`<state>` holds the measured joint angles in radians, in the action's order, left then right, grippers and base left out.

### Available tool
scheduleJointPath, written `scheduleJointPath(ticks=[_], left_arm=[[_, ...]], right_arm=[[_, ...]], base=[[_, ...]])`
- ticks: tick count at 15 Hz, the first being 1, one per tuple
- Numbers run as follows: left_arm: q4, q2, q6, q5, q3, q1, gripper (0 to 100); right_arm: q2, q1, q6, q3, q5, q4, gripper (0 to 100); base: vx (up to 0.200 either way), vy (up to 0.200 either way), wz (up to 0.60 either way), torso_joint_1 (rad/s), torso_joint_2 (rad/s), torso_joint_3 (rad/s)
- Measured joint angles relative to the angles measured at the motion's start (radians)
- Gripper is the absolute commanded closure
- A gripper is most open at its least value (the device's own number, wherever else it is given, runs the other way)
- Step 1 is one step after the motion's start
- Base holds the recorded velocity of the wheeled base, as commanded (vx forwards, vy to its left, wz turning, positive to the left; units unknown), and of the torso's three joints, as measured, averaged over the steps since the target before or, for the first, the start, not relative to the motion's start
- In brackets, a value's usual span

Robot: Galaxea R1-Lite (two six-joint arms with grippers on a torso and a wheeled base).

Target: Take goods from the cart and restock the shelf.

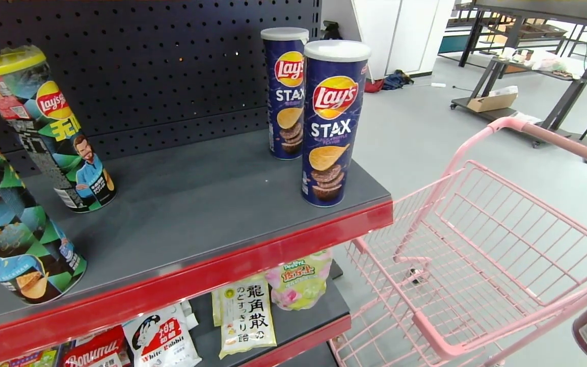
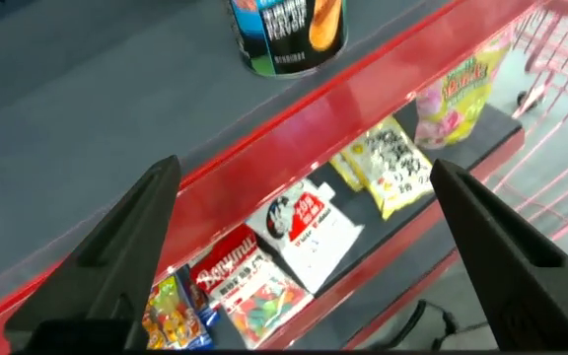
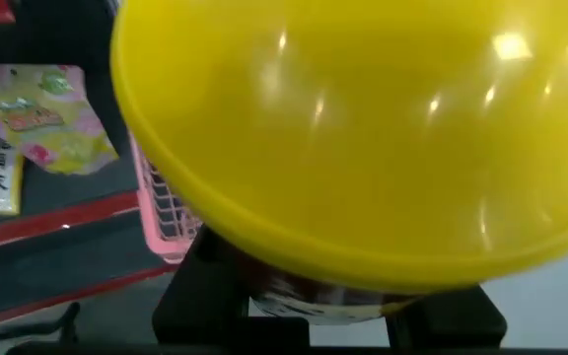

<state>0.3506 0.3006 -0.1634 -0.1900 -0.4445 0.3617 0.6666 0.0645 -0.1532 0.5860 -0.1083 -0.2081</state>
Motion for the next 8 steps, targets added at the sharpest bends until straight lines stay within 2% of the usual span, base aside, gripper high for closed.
scheduleJointPath(ticks=[2, 3, 8], left_arm=[[0.007, -0.013, 0.001, 0.0, -0.011, 0.0, 0], [0.007, -0.018, 0.0, 0.0, -0.019, 0.0, 0], [0.007, -0.043, -0.002, -0.001, -0.024, 0.0, 0]], right_arm=[[-0.054, -0.006, -0.001, -0.015, 0.0, -0.001, 100], [-0.069, -0.008, -0.002, -0.018, -0.001, -0.001, 100], [-0.09, -0.01, -0.003, -0.028, 0.0, -0.001, 100]], base=[[0.0, 0.0, 0.0, 0.025, -0.09, -0.05], [0.0, 0.0, 0.0, 0.124, -0.37, -0.232], [0.0, 0.0, 0.0, 0.198, -0.54, -0.34]])
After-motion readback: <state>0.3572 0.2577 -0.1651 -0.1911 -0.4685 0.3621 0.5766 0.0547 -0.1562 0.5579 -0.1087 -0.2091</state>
